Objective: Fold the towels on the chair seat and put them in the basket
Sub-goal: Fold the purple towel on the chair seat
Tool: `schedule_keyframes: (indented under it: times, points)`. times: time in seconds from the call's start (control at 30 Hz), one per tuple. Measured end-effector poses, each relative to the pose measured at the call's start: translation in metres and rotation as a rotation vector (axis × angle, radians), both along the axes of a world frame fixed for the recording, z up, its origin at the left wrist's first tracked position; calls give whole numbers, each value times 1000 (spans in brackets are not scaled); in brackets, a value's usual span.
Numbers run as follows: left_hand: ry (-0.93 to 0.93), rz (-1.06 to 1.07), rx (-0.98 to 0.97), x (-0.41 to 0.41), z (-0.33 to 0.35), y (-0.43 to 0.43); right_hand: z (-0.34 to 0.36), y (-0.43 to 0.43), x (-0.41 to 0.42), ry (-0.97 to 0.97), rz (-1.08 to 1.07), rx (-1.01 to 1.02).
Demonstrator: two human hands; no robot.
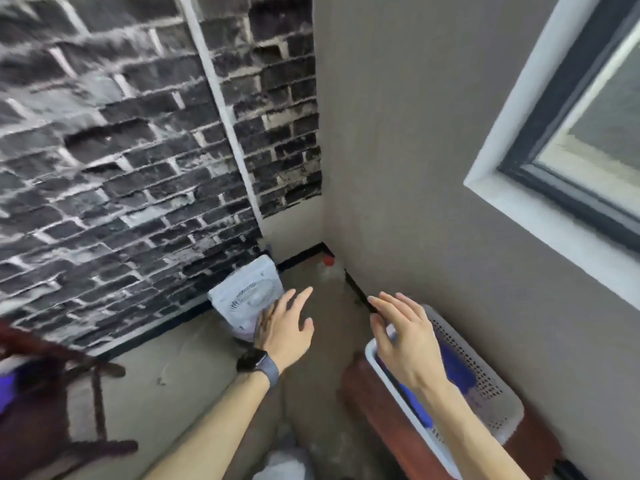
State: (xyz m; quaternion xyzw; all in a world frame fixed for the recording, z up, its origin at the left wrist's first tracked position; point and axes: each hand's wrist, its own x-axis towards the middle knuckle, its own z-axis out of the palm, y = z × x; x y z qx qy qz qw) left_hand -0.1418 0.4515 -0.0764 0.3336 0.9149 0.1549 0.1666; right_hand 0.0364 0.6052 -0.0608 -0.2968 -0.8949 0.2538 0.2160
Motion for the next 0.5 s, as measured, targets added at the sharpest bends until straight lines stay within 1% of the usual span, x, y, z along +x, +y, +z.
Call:
schedule_keyframes:
  times: [0.07, 0.2, 0.3, 0.4, 0.5]
  points:
    - [31, 142, 43, -22, 18, -48, 22, -26, -42, 44, 146, 25]
    - [110, 433, 157, -57, 44, -163, 58, -101, -127, 38, 463, 77]
    - [143, 633, 196, -67, 60, -255, 80, -179, -179, 42, 679, 109]
    - [268, 806, 197, -66, 75, -351, 96, -267, -215, 128, 865, 107]
    - [323, 952, 190, -55, 79, -445, 101, -357, -239, 159, 1010, 117]
